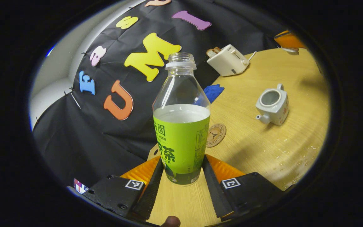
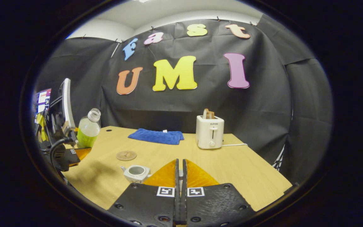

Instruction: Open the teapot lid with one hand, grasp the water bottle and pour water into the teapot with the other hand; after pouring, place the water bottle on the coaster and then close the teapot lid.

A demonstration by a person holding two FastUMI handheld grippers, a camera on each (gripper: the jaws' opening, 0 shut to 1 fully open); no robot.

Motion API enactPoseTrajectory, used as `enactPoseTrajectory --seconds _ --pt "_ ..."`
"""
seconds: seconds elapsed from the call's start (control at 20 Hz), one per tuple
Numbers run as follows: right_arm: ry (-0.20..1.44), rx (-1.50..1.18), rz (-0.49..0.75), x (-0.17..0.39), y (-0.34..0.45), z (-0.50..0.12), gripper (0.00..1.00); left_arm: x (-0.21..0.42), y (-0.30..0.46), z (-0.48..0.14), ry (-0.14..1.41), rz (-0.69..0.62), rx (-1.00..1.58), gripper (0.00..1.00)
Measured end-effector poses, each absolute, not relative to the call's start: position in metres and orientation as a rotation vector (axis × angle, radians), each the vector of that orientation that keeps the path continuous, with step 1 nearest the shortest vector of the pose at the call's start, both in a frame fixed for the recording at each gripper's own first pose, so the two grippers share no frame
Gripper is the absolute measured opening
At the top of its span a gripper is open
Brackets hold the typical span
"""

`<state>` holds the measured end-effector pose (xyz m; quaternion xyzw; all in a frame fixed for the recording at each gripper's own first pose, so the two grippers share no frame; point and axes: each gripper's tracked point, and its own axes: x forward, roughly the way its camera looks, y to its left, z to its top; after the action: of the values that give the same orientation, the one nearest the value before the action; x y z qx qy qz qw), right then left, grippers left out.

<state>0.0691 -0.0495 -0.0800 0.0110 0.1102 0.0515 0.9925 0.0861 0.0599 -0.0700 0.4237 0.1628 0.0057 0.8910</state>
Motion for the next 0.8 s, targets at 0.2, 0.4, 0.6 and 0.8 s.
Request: enactPoseTrajectory --seconds 0.2,0.4,0.6,0.8 --pt "0.226 0.028 0.107 0.067 -0.056 -0.083 0.00 0.084 0.057 -0.072 0.358 -0.015 1.085 0.75" --pt "0.234 0.031 0.112 0.065 -0.062 -0.088 0.00 0.093 0.051 -0.077 0.365 -0.051 1.311 0.75" --pt "0.241 0.041 0.110 0.067 -0.068 -0.092 0.00 0.103 0.047 -0.074 0.386 -0.078 1.443 0.74" --pt "0.240 0.049 0.102 0.067 -0.077 -0.094 0.00 0.115 0.040 -0.063 0.369 -0.079 1.591 0.75"
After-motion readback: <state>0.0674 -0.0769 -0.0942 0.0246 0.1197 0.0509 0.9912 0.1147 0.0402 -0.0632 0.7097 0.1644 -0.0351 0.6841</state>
